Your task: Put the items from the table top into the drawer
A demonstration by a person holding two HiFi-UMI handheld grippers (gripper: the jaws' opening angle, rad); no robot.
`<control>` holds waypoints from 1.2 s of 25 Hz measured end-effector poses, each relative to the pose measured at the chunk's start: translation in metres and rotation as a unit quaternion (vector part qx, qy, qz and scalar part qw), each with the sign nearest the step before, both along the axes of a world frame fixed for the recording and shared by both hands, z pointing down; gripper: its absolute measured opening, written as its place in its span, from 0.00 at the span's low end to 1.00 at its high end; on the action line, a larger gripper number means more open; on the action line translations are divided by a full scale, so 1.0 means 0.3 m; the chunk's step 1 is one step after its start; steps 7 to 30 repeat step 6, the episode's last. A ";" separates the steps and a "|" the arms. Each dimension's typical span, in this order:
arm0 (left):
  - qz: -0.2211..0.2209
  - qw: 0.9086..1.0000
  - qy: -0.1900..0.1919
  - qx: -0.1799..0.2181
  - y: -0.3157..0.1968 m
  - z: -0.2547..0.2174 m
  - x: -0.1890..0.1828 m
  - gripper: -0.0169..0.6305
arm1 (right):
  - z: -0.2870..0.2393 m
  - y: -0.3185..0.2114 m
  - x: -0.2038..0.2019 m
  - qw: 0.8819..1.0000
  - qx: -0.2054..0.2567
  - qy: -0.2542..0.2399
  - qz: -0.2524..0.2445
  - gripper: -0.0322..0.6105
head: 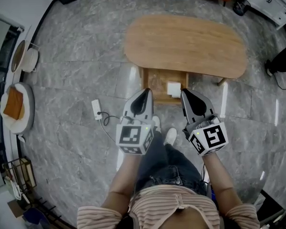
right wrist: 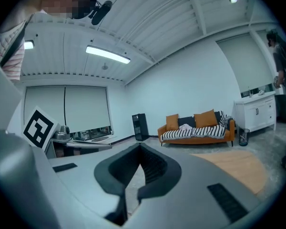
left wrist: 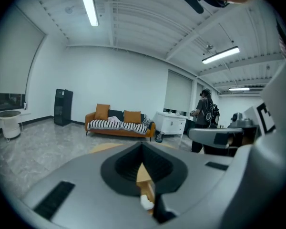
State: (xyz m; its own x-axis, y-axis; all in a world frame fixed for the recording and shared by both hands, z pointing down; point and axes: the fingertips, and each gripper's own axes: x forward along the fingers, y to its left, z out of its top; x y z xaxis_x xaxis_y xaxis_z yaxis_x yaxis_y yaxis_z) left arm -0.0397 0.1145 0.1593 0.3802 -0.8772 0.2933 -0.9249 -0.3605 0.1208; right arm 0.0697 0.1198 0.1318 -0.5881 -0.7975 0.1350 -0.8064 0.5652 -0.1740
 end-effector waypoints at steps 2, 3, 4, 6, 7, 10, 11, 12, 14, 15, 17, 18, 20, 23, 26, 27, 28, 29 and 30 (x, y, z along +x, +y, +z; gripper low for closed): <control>-0.001 1.000 -0.005 0.008 0.018 -0.041 -0.003 0.05 | -0.030 0.018 0.006 1.000 0.009 -0.002 -0.001 0.06; -0.001 1.000 -0.005 0.013 0.026 -0.060 -0.002 0.05 | -0.047 0.027 0.013 1.000 0.013 -0.004 -0.001 0.06; -0.001 1.000 -0.004 0.017 0.033 -0.080 0.002 0.05 | -0.064 0.037 0.023 1.000 0.016 -0.005 0.000 0.06; 0.000 1.000 -0.001 0.026 0.050 -0.118 0.010 0.05 | -0.100 0.058 0.045 1.000 0.024 -0.008 0.003 0.06; 0.000 1.000 -0.001 0.026 0.050 -0.118 0.010 0.05 | -0.100 0.058 0.045 1.000 0.024 -0.008 0.003 0.06; 0.000 1.000 -0.001 0.026 0.050 -0.118 0.010 0.05 | -0.100 0.058 0.045 1.000 0.024 -0.008 0.003 0.06; 0.000 1.000 -0.001 0.026 0.050 -0.118 0.010 0.05 | -0.100 0.058 0.045 1.000 0.024 -0.008 0.003 0.06; 0.000 1.000 -0.001 0.026 0.050 -0.118 0.010 0.05 | -0.100 0.058 0.045 1.000 0.024 -0.008 0.003 0.06; 0.000 1.000 -0.001 0.026 0.050 -0.118 0.010 0.05 | -0.100 0.058 0.045 1.000 0.024 -0.008 0.003 0.06; 0.000 1.000 -0.001 0.026 0.050 -0.118 0.010 0.05 | -0.100 0.058 0.045 1.000 0.024 -0.008 0.003 0.06; 0.000 1.000 -0.001 0.026 0.050 -0.118 0.010 0.05 | -0.100 0.058 0.045 1.000 0.024 -0.008 0.003 0.06; 0.000 1.000 -0.001 0.026 0.050 -0.118 0.010 0.05 | -0.100 0.058 0.045 1.000 0.024 -0.008 0.003 0.06; 0.000 1.000 -0.001 0.026 0.050 -0.118 0.010 0.05 | -0.100 0.058 0.045 1.000 0.024 -0.008 0.003 0.06; 0.000 1.000 -0.001 0.026 0.050 -0.118 0.010 0.05 | -0.100 0.058 0.045 1.000 0.024 -0.008 0.003 0.06; 0.000 1.000 -0.001 0.026 0.050 -0.118 0.010 0.05 | -0.100 0.058 0.045 1.000 0.024 -0.008 0.003 0.06; 0.000 1.000 -0.001 0.026 0.050 -0.118 0.010 0.05 | -0.100 0.058 0.045 1.000 0.024 -0.008 0.003 0.06; 0.000 1.000 -0.001 0.026 0.050 -0.118 0.010 0.05 | -0.100 0.058 0.045 1.000 0.024 -0.008 0.003 0.06; 0.000 1.000 -0.001 0.026 0.050 -0.118 0.010 0.05 | -0.100 0.058 0.045 1.000 0.024 -0.008 0.003 0.06; 0.000 1.000 -0.001 0.026 0.050 -0.118 0.010 0.05 | -0.100 0.058 0.045 1.000 0.024 -0.008 0.003 0.06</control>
